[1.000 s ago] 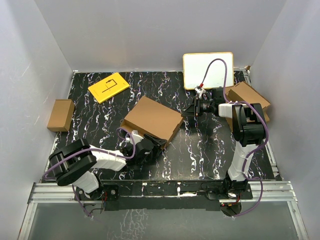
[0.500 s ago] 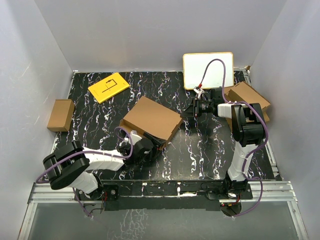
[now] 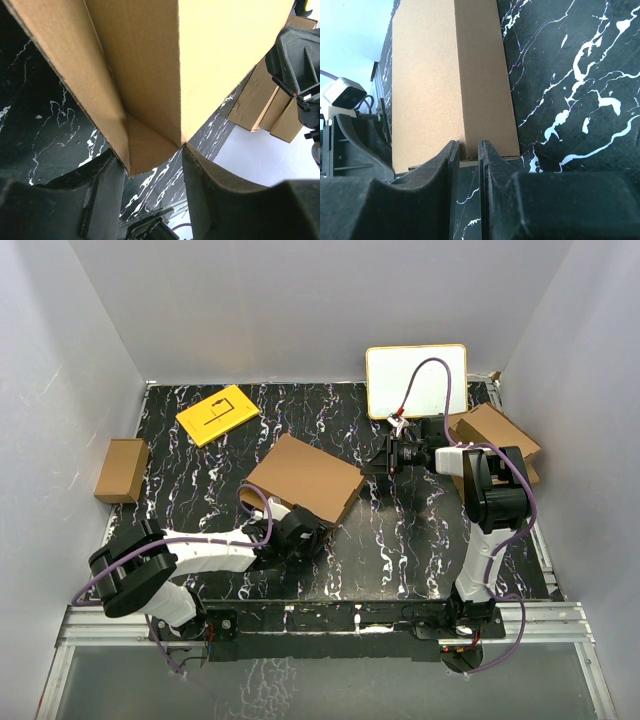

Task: Fold the paper box

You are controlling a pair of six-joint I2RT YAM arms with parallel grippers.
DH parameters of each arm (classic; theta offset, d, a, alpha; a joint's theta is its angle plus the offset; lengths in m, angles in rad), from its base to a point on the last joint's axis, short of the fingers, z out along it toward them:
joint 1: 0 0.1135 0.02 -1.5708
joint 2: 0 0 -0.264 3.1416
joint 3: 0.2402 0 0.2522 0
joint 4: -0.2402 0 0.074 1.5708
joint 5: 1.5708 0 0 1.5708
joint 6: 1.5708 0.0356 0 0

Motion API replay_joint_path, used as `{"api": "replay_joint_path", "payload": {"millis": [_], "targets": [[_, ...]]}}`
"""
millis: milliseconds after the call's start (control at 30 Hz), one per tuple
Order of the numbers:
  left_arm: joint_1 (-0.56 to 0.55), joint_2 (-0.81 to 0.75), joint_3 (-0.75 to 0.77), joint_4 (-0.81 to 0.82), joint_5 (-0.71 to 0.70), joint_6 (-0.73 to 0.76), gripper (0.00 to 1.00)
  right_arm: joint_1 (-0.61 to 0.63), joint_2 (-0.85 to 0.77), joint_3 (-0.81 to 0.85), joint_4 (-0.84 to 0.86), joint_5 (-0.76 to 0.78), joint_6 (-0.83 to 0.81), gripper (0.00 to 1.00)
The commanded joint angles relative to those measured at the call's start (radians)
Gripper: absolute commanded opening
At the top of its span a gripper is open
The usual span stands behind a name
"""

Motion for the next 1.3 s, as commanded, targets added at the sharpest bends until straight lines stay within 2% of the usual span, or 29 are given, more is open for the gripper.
{"api": "replay_joint_path", "payload": {"millis": [0,167,267,333,467,600,700,800,900,1033,1267], "targets": [[0.0,-0.01,0.048,-0.069,-0.018,0.006,0.37,0.012,0.008,-0.01,-0.036,0.064,-0.04,0.22],[0.002,0.002,0.047,-0.056,-0.005,0.008,0.28,0.011,0.008,-0.01,-0.036,0.063,-0.04,0.22],[0.004,0.008,0.053,-0.057,0.005,0.017,0.28,0.011,0.008,-0.01,-0.036,0.063,-0.04,0.22],[0.004,0.008,0.058,-0.062,0.012,0.028,0.35,0.011,0.008,-0.01,-0.036,0.063,-0.041,0.23],[0.004,-0.007,0.051,-0.073,0.037,0.067,0.57,0.011,0.008,-0.007,-0.038,0.062,-0.043,0.23],[0.004,-0.064,0.026,-0.11,0.055,0.114,0.71,0.011,0.008,-0.004,-0.04,0.061,-0.043,0.23],[0.005,-0.126,0.009,-0.175,0.058,0.18,0.79,0.011,0.01,-0.003,-0.042,0.058,-0.045,0.23],[0.025,-0.198,-0.006,-0.204,0.067,0.329,0.89,0.011,0.012,-0.001,-0.043,0.057,-0.045,0.24],[0.119,-0.292,-0.048,-0.165,0.156,0.524,0.94,0.01,0.013,0.0,-0.045,0.056,-0.047,0.24],[0.327,-0.416,-0.092,-0.106,0.33,0.729,0.97,0.012,0.012,0.002,-0.049,0.057,-0.049,0.24],[0.704,-0.5,-0.037,-0.291,0.52,0.924,0.97,0.012,0.017,0.006,-0.052,0.052,-0.052,0.23]]}}
